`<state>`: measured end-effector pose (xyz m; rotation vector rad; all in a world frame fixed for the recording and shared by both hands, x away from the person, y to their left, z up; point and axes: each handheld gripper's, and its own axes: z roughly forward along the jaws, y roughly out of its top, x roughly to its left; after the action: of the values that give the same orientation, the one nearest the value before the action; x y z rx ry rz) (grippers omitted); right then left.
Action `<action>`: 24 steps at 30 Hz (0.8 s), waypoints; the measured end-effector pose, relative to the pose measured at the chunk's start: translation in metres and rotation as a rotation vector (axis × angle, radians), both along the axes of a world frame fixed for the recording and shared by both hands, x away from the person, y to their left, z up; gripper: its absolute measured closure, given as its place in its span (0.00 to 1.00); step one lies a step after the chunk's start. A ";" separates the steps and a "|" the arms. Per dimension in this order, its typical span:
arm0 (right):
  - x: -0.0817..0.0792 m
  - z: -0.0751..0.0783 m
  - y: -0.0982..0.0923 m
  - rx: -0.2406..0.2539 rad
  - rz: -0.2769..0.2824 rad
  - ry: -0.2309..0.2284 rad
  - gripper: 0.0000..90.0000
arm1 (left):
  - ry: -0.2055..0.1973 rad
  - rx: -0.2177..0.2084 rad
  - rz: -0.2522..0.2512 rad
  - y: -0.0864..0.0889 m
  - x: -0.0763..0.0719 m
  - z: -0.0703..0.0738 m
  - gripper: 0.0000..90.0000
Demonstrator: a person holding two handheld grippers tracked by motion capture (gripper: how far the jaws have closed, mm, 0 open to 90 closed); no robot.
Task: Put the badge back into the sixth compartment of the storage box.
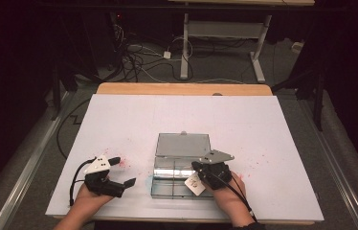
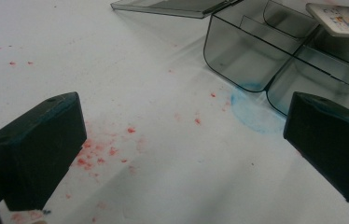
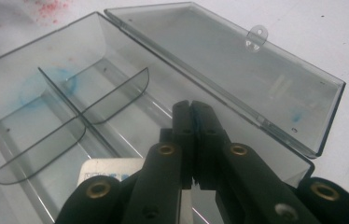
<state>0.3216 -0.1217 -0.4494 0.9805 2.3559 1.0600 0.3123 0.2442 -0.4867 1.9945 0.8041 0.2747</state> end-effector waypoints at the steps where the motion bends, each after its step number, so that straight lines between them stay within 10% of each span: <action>1: 0.000 -0.001 0.000 -0.008 0.004 0.001 0.98 | 0.000 0.000 0.000 0.000 0.000 0.000 0.00; 24: 0.000 -0.003 0.003 -0.081 0.023 0.033 0.99 | 0.000 -0.001 0.003 0.000 0.000 0.000 0.00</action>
<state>0.3214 -0.1187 -0.4526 0.9513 2.4219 0.9555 0.3123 0.2444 -0.4867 1.9928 0.8070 0.2765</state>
